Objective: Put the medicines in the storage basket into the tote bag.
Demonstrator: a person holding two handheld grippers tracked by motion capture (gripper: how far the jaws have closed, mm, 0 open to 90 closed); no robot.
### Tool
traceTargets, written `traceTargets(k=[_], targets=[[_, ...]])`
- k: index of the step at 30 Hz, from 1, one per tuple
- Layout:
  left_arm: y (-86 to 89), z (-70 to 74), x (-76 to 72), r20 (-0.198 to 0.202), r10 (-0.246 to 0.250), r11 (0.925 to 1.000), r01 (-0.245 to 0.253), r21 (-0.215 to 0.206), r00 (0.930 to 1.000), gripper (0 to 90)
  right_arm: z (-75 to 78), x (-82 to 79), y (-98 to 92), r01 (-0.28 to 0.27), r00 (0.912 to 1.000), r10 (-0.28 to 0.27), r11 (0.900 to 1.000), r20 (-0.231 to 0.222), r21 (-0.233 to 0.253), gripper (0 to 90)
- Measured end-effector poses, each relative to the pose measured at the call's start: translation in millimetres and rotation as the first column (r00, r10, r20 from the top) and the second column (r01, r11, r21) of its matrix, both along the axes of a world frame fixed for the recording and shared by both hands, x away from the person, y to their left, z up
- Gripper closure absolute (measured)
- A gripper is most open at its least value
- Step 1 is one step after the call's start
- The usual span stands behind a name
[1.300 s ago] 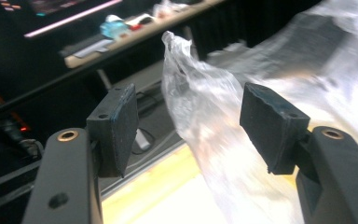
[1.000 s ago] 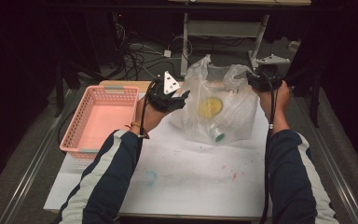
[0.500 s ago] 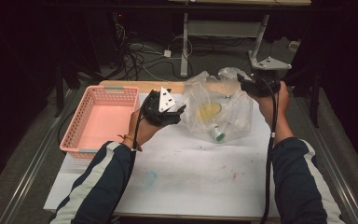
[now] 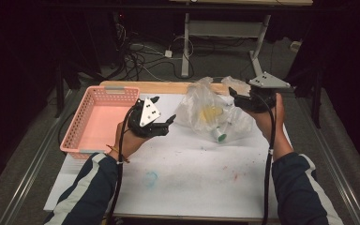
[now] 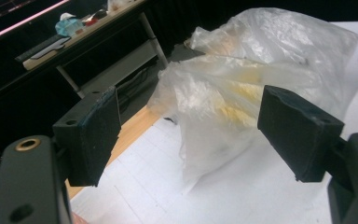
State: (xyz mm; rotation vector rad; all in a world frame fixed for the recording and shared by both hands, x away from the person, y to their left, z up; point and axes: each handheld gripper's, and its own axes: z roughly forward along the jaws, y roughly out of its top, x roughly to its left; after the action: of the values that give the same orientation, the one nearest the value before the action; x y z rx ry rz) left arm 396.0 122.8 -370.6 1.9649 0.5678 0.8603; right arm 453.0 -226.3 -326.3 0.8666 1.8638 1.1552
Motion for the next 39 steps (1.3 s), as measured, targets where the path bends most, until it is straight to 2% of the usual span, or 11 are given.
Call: traceTargets(k=[7,11,13,14,16,24,30,39], targets=[[11.2,-4.0,-7.5,0.002,0.002,0.9999,-0.002,-0.011,1.0,20.8,-7.1,-14.5,-0.3,-0.034,0.9994,0.034,0.999,-0.007,0.015,27.2],[16.3,-8.5,-8.8,-0.004,0.006,1.0,-0.006,-0.006,1.0,19.1,-10.7,-22.8,-0.1,-0.046,0.9989,0.046,0.999,0.005,0.019,26.7],[20.0,-10.0,-9.6,-0.005,0.006,0.9999,-0.007,-0.008,1.0,19.1,-12.9,-26.1,0.2,-0.059,0.9981,0.06,0.998,-0.018,0.033,24.6],[22.1,-10.5,-9.9,-0.009,0.009,0.9999,-0.009,-0.014,0.9999,19.1,-14.0,-27.5,-0.3,-0.068,0.9974,0.069,0.997,-0.023,0.042,25.0],[25.8,-11.6,-10.8,-0.009,0.016,0.9997,-0.016,-0.016,0.9998,19.1,-16.6,-32.3,-0.9,-0.075,0.9972,0.075,0.996,-0.004,0.044,26.1],[35.2,-14.7,-18.1,-0.004,0.022,0.9995,-0.022,-0.021,0.9997,19.0,-28.7,-45.5,-6.8,-0.099,0.9946,0.101,0.993,-0.023,0.069,24.9],[39.2,-16.2,-21.9,-0.006,0.024,0.9993,-0.025,-0.028,0.9997,19.0,-33.8,-53.5,-10.9,-0.11,0.9932,0.112,0.991,-0.03,0.075,24.3],[56.1,-21.2,-28.1,-0.004,0.071,0.9968,-0.071,-0.038,0.9975,19.0,-39.9,-69.0,-14.8,-0.115,0.9928,0.117,0.992,-0.025,0.06,22.1]])
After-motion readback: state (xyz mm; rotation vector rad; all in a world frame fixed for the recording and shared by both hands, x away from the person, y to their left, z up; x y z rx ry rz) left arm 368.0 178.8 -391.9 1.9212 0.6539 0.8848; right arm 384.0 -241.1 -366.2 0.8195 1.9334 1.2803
